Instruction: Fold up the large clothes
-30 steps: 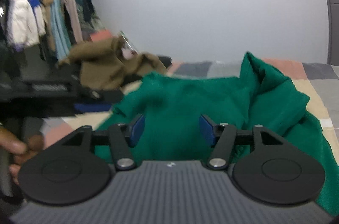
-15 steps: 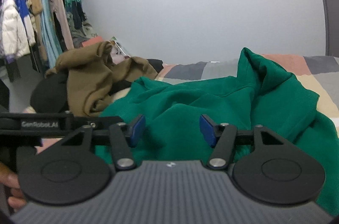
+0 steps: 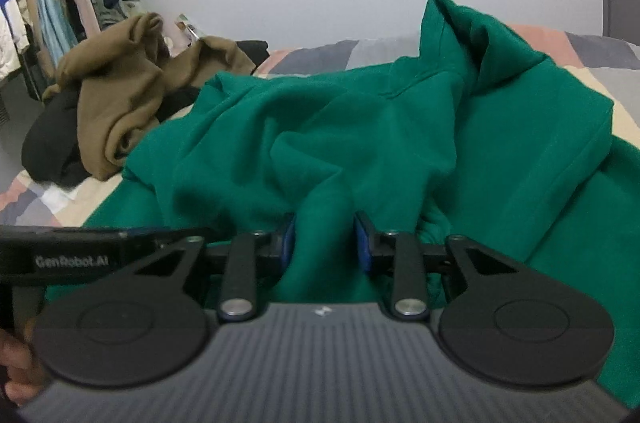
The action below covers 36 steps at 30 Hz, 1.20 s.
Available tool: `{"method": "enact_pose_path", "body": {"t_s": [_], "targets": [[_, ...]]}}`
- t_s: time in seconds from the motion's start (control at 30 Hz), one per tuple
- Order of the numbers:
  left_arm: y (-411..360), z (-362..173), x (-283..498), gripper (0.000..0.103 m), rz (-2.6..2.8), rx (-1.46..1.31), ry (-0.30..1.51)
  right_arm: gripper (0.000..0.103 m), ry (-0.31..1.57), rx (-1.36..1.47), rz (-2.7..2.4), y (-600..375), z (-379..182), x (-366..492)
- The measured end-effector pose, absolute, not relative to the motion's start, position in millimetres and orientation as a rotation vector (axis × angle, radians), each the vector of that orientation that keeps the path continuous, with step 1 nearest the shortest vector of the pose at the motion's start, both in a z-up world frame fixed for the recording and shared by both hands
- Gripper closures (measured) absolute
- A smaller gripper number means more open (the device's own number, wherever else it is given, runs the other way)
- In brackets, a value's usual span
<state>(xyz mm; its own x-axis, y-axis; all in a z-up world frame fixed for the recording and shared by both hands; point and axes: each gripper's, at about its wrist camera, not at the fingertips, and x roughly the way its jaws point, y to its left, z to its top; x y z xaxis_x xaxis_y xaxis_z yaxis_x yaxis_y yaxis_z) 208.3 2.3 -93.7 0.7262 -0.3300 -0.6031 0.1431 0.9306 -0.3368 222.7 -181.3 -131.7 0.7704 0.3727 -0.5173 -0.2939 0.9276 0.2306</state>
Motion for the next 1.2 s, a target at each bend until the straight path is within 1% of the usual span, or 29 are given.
{"method": "enact_pose_path", "body": {"t_s": [0.3,0.37,0.4,0.43,0.47,0.5,0.53,0.57,0.6,0.63,0.77,0.8,0.83,0.97,1.1,1.2], "targets": [[-2,-93,206,0.068,-0.250,-0.239,0.722,0.071,0.602,0.149,0.363,-182,-133,223],[-1,-90,205,0.066,-0.246,-0.243,0.727,0.071,0.604,0.162,0.365,-184,-130,223],[0,-88,203,0.057,-0.240,-0.246,0.729,0.070,0.605,0.168,0.367,-186,-129,223],[1,-86,200,0.043,-0.228,-0.247,0.730,0.070,0.605,0.174,0.369,-187,-126,222],[3,-84,197,0.040,-0.221,-0.246,0.730,0.068,0.603,0.173,0.365,-188,-124,220],[6,-82,193,0.040,-0.226,-0.250,0.724,0.062,0.597,0.169,0.360,-188,-122,217],[9,-79,188,0.040,-0.232,-0.263,0.721,0.053,0.587,0.160,0.357,-189,-119,213],[14,-75,184,0.040,-0.234,-0.281,0.720,0.048,0.581,0.151,0.352,-191,-116,209],[19,-72,179,0.040,-0.233,-0.301,0.719,0.037,0.578,0.143,0.340,-193,-112,204],[25,-68,174,0.040,-0.227,-0.321,0.712,0.031,0.576,0.137,0.322,-197,-109,199],[47,-52,152,0.037,-0.169,-0.375,0.678,0.027,0.592,0.122,0.255,-216,-96,179],[53,-49,146,0.035,-0.155,-0.383,0.677,0.021,0.604,0.120,0.237,-223,-93,174],[58,-47,141,0.034,-0.142,-0.387,0.676,0.019,0.613,0.113,0.209,-230,-90,170],[86,-42,117,0.030,-0.053,-0.426,0.699,0.019,0.643,0.045,0.088,-259,-84,158],[116,-38,97,0.023,0.026,-0.478,0.709,0.019,0.719,0.145,-0.018,-303,-88,152],[139,-42,85,0.023,0.103,-0.498,0.724,0.019,0.763,0.167,-0.115,-332,-94,152]]}}
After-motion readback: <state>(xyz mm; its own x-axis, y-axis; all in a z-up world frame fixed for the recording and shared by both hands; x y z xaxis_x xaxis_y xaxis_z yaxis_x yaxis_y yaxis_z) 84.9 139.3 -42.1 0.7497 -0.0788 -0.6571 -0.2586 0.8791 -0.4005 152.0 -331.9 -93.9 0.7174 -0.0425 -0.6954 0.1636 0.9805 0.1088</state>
